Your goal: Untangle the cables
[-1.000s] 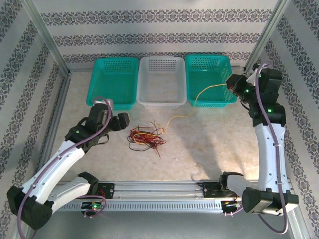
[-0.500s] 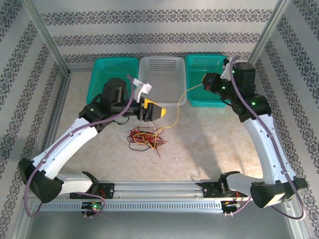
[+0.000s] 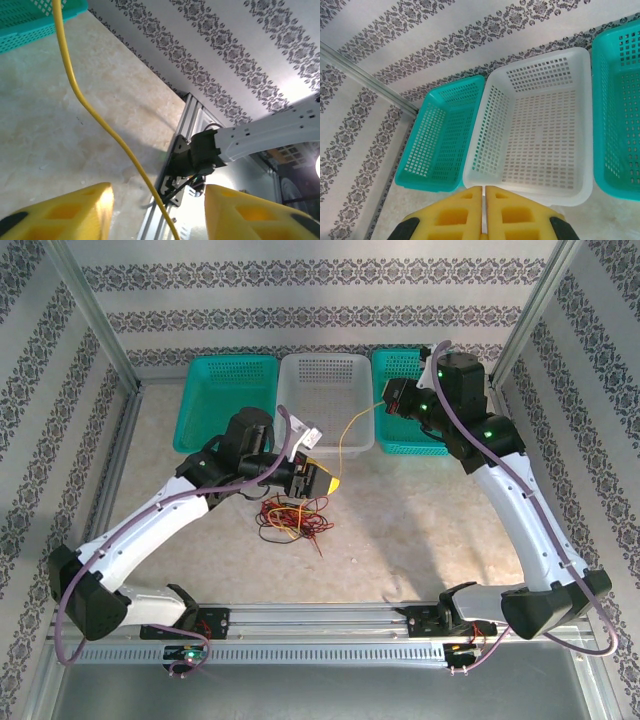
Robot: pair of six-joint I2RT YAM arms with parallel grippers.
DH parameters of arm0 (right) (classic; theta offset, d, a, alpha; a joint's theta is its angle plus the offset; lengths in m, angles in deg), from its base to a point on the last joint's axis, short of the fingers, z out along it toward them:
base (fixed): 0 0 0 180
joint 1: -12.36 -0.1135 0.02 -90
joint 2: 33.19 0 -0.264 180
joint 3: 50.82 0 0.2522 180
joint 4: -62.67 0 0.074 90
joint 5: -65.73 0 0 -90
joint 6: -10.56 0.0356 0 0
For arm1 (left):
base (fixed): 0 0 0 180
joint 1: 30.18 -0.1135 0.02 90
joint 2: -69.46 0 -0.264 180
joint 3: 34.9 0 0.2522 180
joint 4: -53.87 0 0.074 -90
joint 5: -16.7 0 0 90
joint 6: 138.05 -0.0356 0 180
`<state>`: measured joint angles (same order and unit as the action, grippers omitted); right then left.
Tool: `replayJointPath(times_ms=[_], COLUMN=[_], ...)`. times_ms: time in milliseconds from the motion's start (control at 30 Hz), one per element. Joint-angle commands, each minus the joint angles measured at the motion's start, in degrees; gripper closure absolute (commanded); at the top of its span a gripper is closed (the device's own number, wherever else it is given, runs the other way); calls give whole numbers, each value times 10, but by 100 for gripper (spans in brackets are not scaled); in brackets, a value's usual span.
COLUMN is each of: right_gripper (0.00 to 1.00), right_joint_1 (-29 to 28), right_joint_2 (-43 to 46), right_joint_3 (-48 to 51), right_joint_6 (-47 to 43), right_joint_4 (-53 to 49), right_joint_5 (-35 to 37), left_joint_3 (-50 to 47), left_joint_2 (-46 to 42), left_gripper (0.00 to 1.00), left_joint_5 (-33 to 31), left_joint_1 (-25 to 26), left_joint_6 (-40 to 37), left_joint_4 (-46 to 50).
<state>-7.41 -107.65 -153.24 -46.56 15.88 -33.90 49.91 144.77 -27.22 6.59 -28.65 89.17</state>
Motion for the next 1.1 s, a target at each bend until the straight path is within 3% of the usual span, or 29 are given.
replayJointPath(times_ms=[0,167,533,700,1067], right_gripper=[100,100,100,100,100], right_joint_1=[-8,-17,-20,-24,-40], right_joint_2=[-4,-7,-17,-17,-7], right_joint_3=[-17,-21,-36,-35,-23], right_joint_6=[-9,-9,-12,-12,-10], right_joint_4=[3,2,-3,-2,5], right_joint_5=[17,18,19,21,35], left_joint_3=[7,7,0,-2,-19], left_joint_2=[13,25,32,42,55], left_gripper=[56,61,85,78,77], left_joint_5=[4,1,-2,-5,-42], left_joint_1=[10,11,12,12,12], left_joint_6=[-14,-12,-12,-8,17], left_joint_4=[14,9,3,-1,-33])
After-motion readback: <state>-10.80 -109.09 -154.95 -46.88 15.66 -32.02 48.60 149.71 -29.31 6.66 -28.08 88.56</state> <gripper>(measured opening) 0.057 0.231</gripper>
